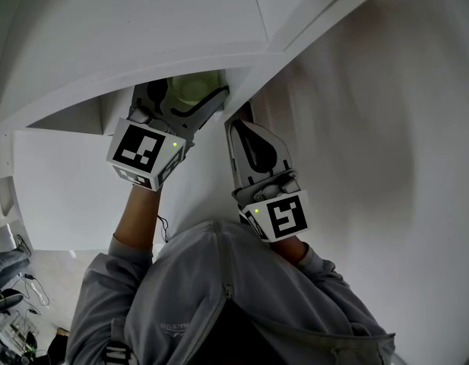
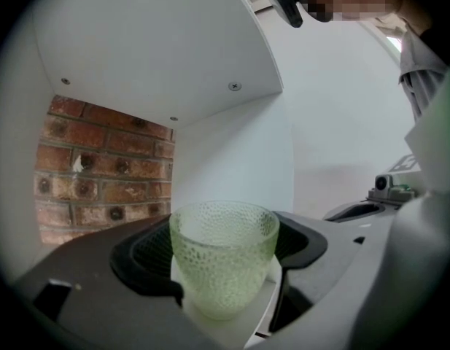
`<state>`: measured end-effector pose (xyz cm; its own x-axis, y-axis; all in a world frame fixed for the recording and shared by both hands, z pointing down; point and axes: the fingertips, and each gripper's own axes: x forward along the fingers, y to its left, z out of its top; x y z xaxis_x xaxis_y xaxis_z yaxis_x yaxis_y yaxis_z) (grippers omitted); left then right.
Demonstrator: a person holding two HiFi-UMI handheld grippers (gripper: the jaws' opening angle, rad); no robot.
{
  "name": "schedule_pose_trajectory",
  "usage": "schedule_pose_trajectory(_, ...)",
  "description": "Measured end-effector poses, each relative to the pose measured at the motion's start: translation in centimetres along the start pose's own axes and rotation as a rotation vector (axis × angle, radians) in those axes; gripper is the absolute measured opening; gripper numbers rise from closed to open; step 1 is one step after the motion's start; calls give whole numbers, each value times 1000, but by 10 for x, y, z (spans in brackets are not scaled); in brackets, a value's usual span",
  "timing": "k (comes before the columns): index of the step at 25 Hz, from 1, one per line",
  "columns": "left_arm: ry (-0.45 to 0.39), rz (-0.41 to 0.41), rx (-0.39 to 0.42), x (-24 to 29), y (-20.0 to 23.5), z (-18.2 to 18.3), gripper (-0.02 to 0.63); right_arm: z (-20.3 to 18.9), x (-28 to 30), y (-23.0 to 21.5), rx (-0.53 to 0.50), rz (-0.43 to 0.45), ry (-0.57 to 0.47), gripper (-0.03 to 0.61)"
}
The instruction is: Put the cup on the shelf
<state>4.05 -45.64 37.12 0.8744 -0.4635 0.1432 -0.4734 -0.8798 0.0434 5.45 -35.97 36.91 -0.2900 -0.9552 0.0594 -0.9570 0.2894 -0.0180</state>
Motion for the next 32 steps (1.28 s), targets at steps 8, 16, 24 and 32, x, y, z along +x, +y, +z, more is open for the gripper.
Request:
schedule_pose_trajectory(8,-11,8,16,1,3,-3,395,-1,0,2,0,5,-7,28)
schedule_pose_trajectory(16,-21,32,34,-10,-1,6,443,7,-12,6,0,-3,-9,28)
schedule_pose_trajectory(24,-40,91,18,-52,-16,19,442,18,-30,18,-13,21,-51,28)
schedule_pose_trajectory(32,-56,137,48,-100,-56,27,126,36,-57,38,-30,53,-105,28)
